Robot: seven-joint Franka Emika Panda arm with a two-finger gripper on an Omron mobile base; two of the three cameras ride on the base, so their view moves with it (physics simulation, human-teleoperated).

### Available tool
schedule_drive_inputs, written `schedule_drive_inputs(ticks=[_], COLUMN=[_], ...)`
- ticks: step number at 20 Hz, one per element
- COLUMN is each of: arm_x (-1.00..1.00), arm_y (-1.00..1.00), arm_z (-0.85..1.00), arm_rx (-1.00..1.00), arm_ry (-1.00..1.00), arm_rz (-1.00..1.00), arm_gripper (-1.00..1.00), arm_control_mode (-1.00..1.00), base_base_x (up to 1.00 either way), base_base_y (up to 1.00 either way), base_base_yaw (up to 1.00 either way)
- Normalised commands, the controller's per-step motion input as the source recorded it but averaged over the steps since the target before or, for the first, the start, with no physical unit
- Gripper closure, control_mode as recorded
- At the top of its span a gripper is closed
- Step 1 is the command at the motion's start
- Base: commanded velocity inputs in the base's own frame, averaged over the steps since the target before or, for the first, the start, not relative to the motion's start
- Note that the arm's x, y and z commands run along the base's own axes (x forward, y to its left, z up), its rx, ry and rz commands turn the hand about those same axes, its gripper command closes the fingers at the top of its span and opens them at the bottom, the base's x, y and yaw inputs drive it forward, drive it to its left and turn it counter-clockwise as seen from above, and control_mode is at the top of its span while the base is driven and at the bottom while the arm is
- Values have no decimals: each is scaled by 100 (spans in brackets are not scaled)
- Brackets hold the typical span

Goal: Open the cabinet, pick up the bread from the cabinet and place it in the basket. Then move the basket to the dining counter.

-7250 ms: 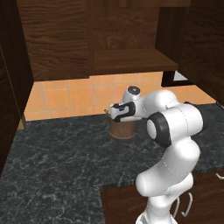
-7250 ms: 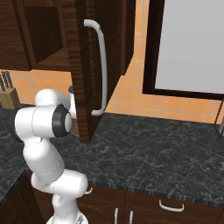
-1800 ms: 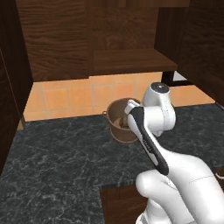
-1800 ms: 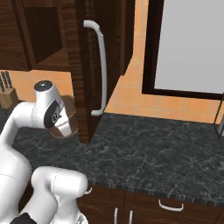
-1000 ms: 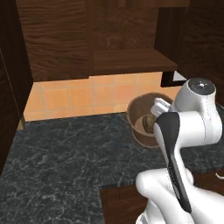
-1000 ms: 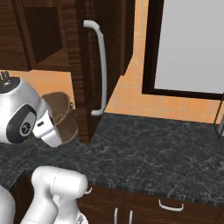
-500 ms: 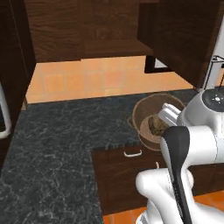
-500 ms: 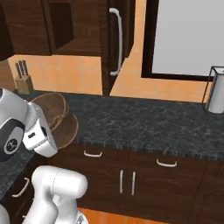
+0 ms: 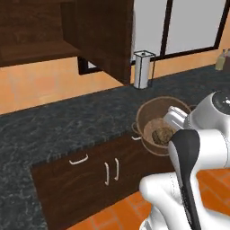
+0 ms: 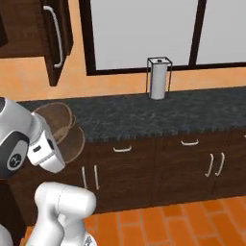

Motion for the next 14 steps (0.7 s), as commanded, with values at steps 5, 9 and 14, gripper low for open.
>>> schedule_drive_inputs(ticks=[5,9,14], arm_x=[0,0,0], arm_y=[0,0,0], arm_z=[0,0,0], arm_rx=[0,0,0], arm_ry=[0,0,0], arm_rz=[0,0,0], arm_gripper=[100,100,100], arm_control_mode=[100,100,100], base_base_x=[0,0,0], base_base_y=[-7,-8,-11], base_base_yaw=[-97,-97,-98])
